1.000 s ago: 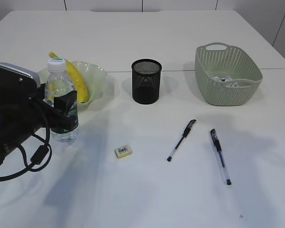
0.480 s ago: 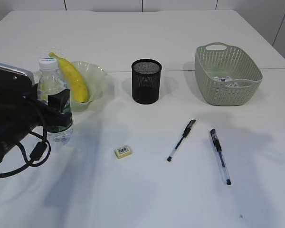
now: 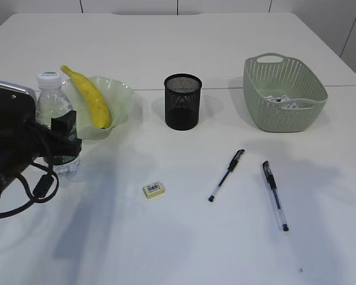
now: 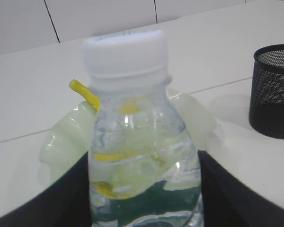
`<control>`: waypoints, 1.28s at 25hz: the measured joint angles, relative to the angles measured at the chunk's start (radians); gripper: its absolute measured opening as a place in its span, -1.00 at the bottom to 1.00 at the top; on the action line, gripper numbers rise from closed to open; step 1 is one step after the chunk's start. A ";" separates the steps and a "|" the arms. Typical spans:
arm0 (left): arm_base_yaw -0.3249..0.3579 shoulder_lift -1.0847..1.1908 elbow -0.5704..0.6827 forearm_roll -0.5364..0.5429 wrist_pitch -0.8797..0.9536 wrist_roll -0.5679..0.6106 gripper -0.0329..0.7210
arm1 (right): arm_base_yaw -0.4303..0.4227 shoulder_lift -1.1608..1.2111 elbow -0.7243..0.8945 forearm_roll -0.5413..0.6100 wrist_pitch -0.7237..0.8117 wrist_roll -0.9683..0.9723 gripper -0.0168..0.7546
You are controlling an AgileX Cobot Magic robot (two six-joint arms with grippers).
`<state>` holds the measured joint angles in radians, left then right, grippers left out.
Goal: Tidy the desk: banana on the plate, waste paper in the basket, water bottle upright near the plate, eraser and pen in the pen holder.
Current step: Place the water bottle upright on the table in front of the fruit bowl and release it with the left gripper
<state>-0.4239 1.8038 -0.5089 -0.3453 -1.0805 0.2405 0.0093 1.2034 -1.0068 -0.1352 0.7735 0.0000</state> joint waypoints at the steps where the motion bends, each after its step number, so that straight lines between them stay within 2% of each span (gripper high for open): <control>1: 0.011 0.000 0.000 0.004 0.000 0.002 0.19 | 0.000 0.000 0.000 0.000 0.000 0.000 -0.31; 6: 0.073 0.000 0.000 0.012 0.000 0.006 0.19 | 0.000 0.000 0.000 -0.002 0.000 0.000 -0.31; 10: 0.092 0.028 0.000 0.034 -0.010 0.006 0.19 | 0.000 0.000 0.000 -0.004 0.000 0.000 -0.31; 18: 0.095 0.123 -0.017 0.046 -0.062 -0.003 0.19 | 0.000 0.000 0.000 -0.007 0.000 0.000 -0.30; 32: 0.095 0.131 -0.017 0.048 -0.078 -0.005 0.19 | 0.000 0.000 0.000 -0.007 0.000 0.000 -0.31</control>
<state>-0.3290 1.9344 -0.5261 -0.2977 -1.1584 0.2359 0.0093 1.2034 -1.0068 -0.1424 0.7735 0.0000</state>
